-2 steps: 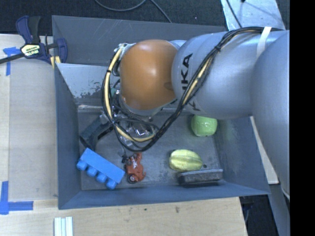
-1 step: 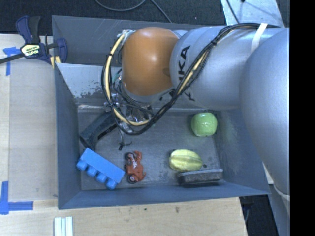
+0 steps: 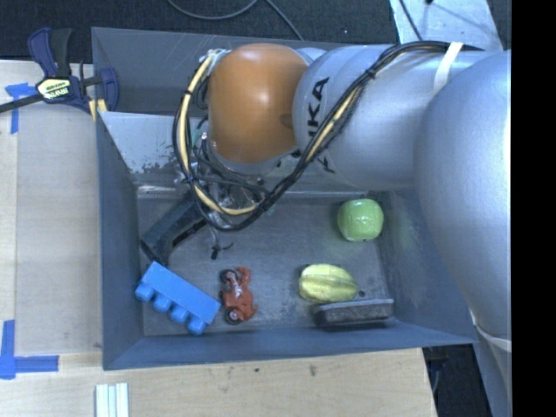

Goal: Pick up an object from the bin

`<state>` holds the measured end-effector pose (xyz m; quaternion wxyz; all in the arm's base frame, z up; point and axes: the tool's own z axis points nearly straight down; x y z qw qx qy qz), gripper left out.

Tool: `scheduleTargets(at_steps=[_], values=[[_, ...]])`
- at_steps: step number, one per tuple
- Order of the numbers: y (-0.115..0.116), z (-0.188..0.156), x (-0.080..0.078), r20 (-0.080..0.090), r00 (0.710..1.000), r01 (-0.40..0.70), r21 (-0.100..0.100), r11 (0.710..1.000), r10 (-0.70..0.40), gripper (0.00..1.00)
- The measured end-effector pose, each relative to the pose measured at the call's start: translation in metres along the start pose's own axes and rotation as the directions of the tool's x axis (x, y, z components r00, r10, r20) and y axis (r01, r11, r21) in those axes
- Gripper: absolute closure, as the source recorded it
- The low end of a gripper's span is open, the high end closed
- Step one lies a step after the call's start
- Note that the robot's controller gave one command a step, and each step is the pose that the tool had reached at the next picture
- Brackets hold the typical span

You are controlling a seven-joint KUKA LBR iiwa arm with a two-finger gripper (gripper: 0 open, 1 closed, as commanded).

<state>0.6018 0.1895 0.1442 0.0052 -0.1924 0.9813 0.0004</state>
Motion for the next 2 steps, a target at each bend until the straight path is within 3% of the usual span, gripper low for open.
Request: scheduleTargets(at_steps=[1,2], values=[[-0.004,0.031,-0.005,0.002,0.982,0.189,0.000,0.982,-0.189,0.00],[-0.003,0.054,-0.001,0.003,0.953,0.302,0.000,0.953,-0.302,0.00]])
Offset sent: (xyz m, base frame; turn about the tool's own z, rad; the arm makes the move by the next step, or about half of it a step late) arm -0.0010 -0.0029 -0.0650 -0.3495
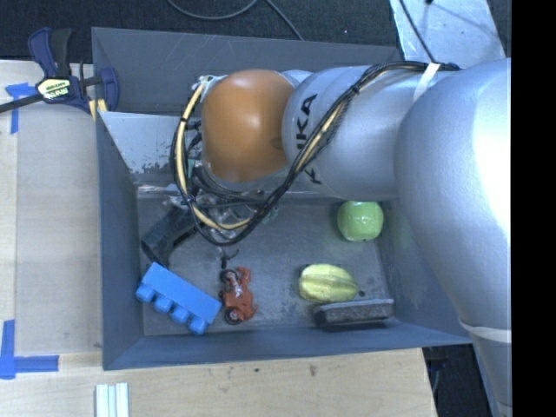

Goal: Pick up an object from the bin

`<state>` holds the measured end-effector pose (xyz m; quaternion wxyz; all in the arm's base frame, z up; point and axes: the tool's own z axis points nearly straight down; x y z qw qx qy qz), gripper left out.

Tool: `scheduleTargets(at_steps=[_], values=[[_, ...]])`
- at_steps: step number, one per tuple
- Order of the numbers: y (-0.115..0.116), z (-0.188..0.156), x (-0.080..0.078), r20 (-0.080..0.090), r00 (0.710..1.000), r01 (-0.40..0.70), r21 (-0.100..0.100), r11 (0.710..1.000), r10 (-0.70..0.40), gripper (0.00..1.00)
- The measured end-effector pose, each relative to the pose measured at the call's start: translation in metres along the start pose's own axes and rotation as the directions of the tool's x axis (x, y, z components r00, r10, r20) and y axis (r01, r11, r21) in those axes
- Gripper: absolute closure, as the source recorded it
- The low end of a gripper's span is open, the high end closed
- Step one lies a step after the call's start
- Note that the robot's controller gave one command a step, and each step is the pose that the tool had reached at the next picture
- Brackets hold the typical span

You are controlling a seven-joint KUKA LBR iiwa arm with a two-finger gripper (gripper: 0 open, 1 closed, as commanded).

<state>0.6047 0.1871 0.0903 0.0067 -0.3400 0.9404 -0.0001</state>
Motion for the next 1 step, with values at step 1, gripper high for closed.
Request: scheduleTargets(at_steps=[1], values=[[-0.0064,0.0044,-0.0030,0.002,1.000,0.027,-0.001,1.000,-0.027,0.00]])
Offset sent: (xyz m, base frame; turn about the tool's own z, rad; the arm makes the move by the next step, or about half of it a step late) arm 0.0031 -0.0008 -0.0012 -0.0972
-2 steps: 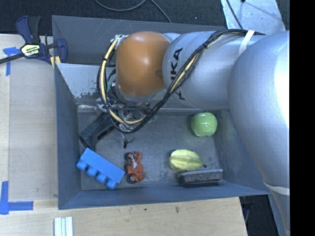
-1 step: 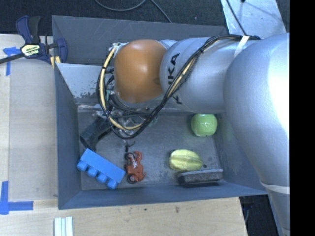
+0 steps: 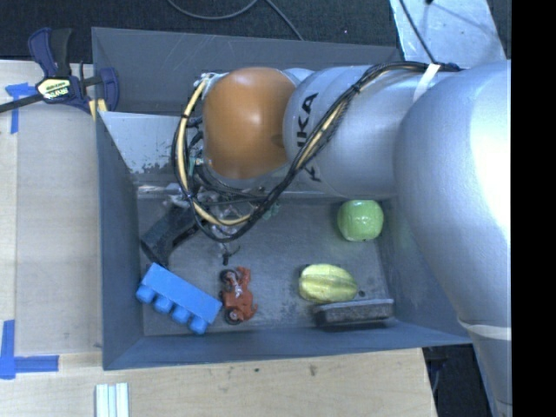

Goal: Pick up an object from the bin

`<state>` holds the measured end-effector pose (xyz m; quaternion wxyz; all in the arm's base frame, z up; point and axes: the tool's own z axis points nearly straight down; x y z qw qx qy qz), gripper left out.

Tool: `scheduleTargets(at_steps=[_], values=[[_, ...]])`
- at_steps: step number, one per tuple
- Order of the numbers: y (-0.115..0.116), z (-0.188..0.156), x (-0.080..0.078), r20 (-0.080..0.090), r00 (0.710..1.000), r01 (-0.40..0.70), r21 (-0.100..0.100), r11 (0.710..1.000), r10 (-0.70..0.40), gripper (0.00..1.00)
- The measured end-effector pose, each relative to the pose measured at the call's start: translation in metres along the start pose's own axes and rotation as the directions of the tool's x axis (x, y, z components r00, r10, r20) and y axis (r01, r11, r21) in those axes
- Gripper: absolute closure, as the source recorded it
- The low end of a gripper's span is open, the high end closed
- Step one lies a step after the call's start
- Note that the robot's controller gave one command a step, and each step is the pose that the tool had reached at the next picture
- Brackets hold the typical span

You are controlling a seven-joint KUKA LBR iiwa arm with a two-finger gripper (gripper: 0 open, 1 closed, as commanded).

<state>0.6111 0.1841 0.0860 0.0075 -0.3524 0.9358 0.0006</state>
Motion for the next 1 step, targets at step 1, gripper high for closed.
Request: scheduleTargets(at_steps=[1], values=[[-0.0032,-0.0019,-0.0032,0.002,1.000,0.011,0.002,1.000,-0.011,0.00]])
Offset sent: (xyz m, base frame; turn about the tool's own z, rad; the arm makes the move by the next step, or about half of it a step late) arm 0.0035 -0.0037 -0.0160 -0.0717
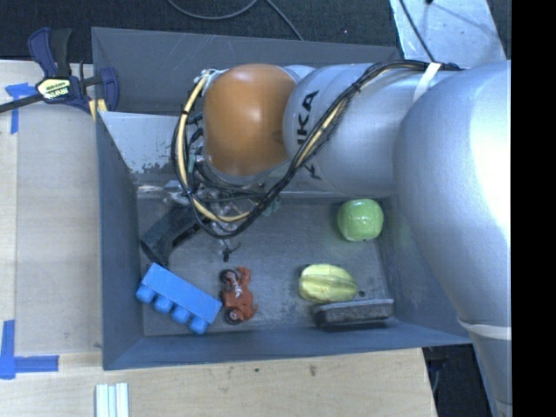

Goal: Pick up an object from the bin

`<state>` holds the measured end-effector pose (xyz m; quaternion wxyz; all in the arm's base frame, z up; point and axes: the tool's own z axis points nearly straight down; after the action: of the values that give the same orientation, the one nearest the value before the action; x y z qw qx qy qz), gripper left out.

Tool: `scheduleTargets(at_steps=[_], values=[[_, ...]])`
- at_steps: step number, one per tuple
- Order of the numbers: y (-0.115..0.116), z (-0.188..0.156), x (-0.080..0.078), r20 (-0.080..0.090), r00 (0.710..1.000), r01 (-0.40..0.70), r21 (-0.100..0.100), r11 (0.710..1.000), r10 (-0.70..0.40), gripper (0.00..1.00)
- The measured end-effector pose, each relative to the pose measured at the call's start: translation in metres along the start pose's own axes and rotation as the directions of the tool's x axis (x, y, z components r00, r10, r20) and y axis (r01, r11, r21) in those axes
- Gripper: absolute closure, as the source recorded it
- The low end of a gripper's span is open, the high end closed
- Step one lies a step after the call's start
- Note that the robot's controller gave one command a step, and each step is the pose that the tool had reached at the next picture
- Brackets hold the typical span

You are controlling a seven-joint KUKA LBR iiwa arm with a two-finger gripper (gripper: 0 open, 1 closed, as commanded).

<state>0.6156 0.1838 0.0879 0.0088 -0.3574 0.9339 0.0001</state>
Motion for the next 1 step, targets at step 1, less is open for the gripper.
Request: scheduleTargets(at_steps=[1], values=[[-0.0013,0.0108,0.0015,0.000,0.999,0.043,-0.001,0.999,-0.043,0.00]])
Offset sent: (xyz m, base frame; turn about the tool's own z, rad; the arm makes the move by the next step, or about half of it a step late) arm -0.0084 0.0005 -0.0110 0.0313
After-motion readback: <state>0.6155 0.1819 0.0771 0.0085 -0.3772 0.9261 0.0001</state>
